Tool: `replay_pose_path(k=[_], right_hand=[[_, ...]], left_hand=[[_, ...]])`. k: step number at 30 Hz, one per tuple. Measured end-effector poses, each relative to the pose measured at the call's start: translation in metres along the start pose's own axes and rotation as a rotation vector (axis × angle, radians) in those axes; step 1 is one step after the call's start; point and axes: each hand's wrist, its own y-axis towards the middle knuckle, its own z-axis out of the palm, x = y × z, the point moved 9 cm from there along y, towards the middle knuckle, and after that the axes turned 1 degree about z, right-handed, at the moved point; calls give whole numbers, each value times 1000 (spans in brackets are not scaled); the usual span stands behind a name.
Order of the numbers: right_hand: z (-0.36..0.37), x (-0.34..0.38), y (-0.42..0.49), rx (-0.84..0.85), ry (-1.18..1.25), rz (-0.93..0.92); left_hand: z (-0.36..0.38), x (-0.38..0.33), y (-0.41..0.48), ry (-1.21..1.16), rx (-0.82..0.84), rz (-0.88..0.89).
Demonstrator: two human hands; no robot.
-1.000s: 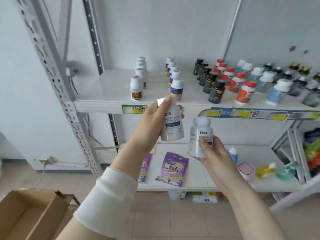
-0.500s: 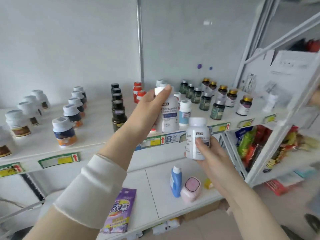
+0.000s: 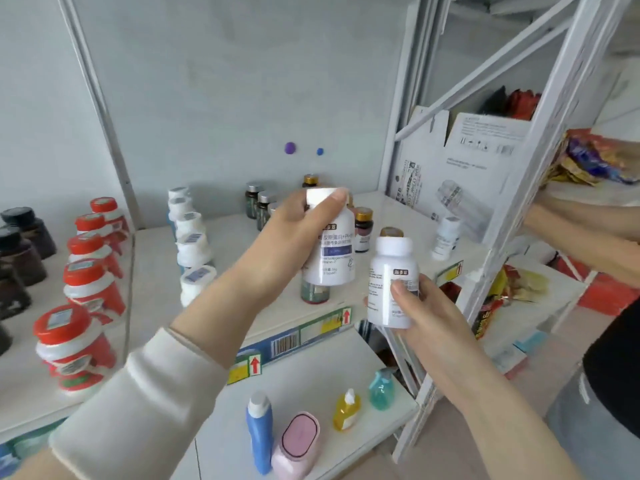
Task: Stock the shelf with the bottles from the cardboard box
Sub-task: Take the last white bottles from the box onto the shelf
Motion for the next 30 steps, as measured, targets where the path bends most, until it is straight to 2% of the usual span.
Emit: replay_pose_path(k=[8,13,22,30], right_hand=[[-122,44,100,77,-82,-52],[-165,64,156,138,-147,-57],[-180,80,268,209,-169,-106],[-159,66,377,287,-240,-81]], left_hand=[[98,6,112,12,-100,11],[129,11,165,144,-136,-8],[130,52,262,374,-135,-85],[101,120,365,427,-74,-237]])
